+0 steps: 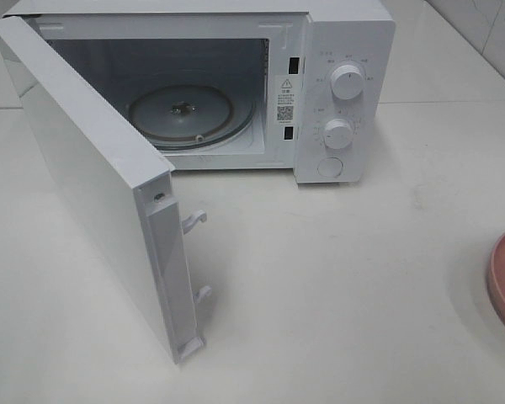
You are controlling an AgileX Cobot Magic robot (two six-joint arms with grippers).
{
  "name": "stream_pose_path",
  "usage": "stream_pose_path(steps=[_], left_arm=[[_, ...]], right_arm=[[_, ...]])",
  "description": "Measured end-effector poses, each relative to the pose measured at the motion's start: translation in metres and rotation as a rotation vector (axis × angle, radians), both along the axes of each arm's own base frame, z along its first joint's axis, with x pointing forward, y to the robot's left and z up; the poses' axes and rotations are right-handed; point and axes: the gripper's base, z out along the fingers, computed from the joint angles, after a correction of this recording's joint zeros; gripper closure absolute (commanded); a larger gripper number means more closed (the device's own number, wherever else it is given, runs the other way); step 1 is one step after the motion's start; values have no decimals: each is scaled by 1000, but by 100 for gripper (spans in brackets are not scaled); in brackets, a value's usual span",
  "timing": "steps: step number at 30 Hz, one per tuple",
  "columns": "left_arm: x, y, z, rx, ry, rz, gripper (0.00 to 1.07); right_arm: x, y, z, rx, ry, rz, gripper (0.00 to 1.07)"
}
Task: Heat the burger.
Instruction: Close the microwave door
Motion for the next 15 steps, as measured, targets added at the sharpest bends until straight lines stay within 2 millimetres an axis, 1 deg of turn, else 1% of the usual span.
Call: stream_pose_path(steps=[4,5,8,15], left_arm=[[0,0,0,0,0,0,8],[0,0,0,0,0,0,8],[0,0,0,0,0,0,8],[0,0,0,0,0,0,8]], right_arm=[[-6,0,-7,9,13,-25,31],[-11,-1,-9,14,-7,-41,31],[-17,-1,-9,18,-46,-66,31],[-18,-1,-9,19,-53,-86,31]])
